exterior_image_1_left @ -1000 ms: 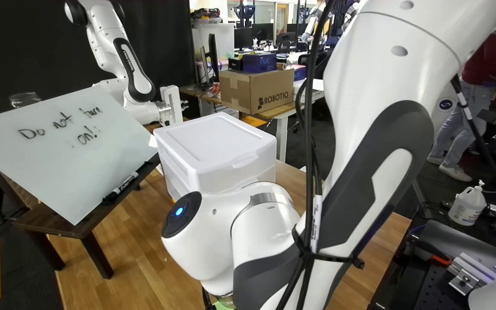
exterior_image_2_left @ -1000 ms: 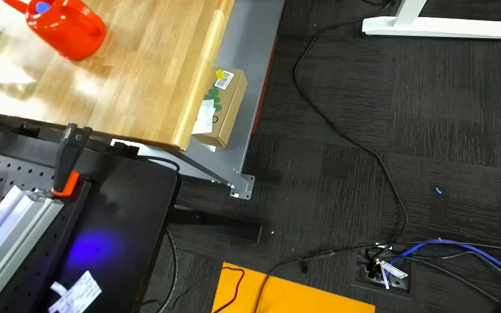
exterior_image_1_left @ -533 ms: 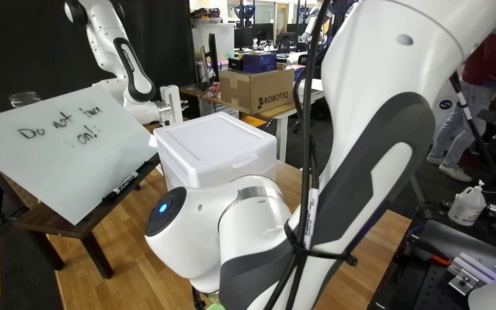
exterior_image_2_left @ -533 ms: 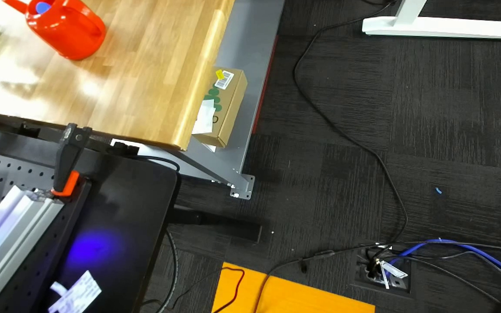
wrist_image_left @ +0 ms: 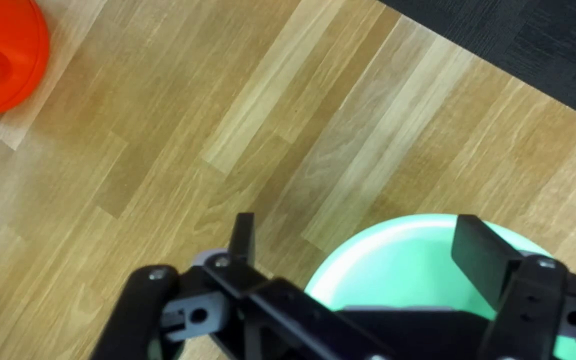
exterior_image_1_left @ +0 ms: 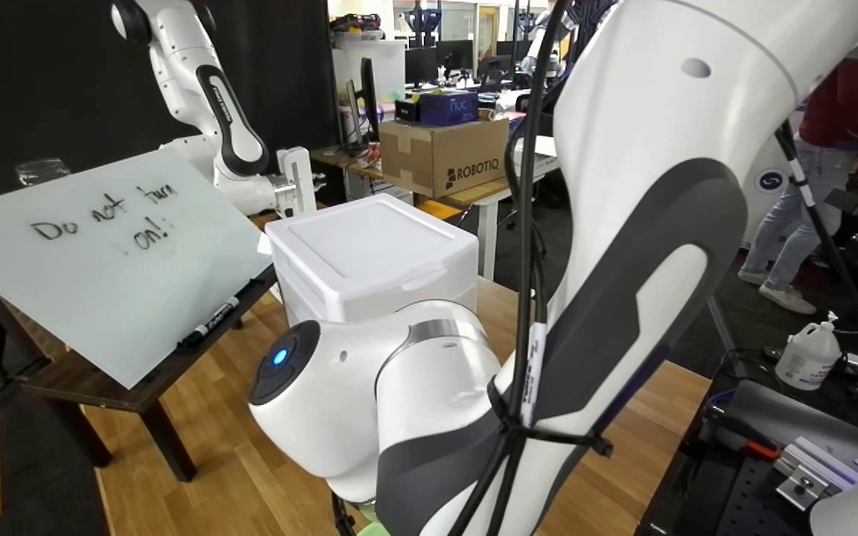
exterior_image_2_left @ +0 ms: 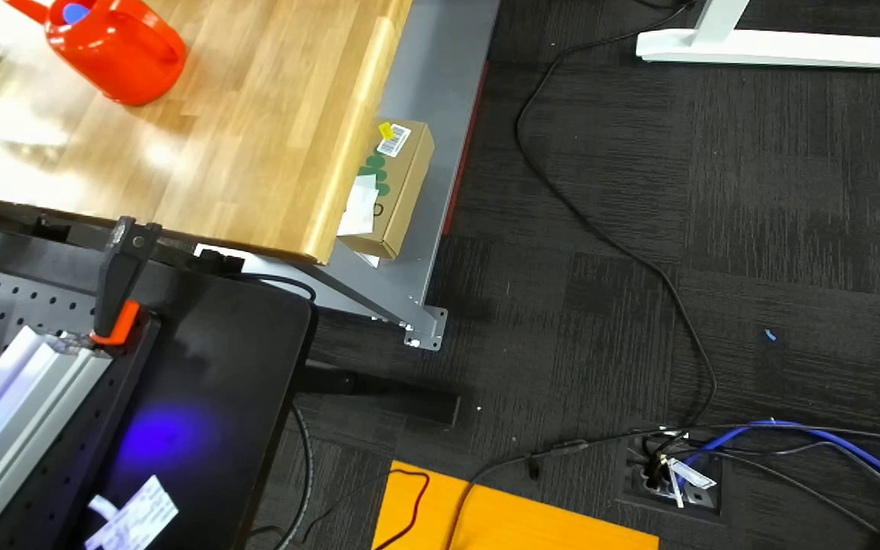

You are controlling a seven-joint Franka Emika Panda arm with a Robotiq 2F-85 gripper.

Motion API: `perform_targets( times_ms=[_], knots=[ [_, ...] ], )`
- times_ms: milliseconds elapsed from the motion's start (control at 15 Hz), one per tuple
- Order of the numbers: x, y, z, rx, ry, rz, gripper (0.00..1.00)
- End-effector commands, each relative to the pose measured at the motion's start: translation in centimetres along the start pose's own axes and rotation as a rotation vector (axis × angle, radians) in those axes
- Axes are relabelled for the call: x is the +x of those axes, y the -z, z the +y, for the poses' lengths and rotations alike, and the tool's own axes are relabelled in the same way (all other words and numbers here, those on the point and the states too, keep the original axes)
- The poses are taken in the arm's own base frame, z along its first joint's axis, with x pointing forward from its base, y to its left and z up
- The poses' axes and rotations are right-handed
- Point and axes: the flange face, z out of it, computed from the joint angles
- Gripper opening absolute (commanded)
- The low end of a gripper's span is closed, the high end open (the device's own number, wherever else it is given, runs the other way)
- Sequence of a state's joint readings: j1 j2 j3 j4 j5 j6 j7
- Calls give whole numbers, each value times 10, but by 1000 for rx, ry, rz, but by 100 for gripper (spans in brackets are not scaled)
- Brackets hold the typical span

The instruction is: Put the blue object in the orange tea pot and move the light-green bowl to the right

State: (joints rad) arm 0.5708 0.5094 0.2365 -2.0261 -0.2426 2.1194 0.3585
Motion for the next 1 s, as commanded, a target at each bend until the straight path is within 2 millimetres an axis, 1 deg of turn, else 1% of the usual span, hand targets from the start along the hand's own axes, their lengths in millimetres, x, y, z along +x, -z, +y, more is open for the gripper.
perform_targets(
  times_ms=[0,67,133,333,467,733,933],
  knots=[
    [1,1,0,0,0,-1,100],
    [1,1,0,0,0,-1,100],
    [3,2,-1,9,27,44,100],
    [16,8,-2,24,56,144,100],
    [20,7,0,32,58,178,100],
    [21,-4,7,43,33,197,100],
    [19,-6,6,49,15,203,100]
  ],
)
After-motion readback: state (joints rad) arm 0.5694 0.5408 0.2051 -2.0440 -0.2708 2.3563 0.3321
